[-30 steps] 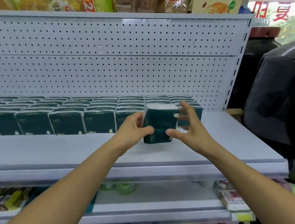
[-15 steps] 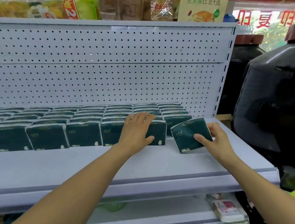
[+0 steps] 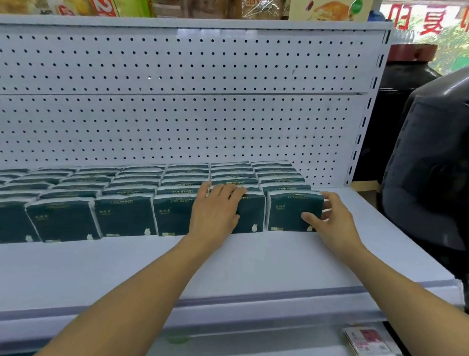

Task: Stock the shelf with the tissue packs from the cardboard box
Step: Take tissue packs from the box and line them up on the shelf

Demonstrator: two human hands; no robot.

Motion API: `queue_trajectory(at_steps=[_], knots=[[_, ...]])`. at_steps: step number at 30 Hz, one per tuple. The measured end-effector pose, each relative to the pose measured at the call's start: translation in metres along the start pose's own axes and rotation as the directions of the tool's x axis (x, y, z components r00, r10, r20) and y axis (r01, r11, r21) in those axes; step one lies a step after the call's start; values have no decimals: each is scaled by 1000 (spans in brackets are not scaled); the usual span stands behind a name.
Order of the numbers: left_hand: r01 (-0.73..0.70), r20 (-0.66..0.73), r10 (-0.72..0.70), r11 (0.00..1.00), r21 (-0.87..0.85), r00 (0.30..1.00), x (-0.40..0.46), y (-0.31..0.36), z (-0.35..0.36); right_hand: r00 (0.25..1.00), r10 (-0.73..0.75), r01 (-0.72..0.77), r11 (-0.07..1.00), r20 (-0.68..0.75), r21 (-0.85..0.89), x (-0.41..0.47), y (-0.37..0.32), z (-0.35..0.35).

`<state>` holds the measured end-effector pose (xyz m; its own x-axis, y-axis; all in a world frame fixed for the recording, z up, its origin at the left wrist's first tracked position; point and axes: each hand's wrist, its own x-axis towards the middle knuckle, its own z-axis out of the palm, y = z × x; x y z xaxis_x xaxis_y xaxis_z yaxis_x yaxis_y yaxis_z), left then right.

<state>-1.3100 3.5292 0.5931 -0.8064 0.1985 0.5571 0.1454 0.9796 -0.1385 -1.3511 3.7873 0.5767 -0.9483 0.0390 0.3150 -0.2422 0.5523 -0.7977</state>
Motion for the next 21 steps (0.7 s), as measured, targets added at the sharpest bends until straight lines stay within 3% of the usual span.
queue_trajectory(at_steps=[5, 13, 18, 21], knots=[[-2, -41, 0, 999, -44, 999, 1, 0, 6, 999, -46, 44, 996, -27, -81, 6, -5, 12], [8, 37, -4, 994, -111, 999, 6, 0, 2, 1000, 6, -10, 990, -28, -137, 11, -12, 20], [-9, 33, 10, 999, -38, 999, 5, 2, -2, 994, 88, -82, 992, 60, -93, 7, -19, 11], [14, 54, -14, 1000, -15, 998, -3, 6, -18, 998, 47, -38, 975, 34, -219, -9, -26, 2]])
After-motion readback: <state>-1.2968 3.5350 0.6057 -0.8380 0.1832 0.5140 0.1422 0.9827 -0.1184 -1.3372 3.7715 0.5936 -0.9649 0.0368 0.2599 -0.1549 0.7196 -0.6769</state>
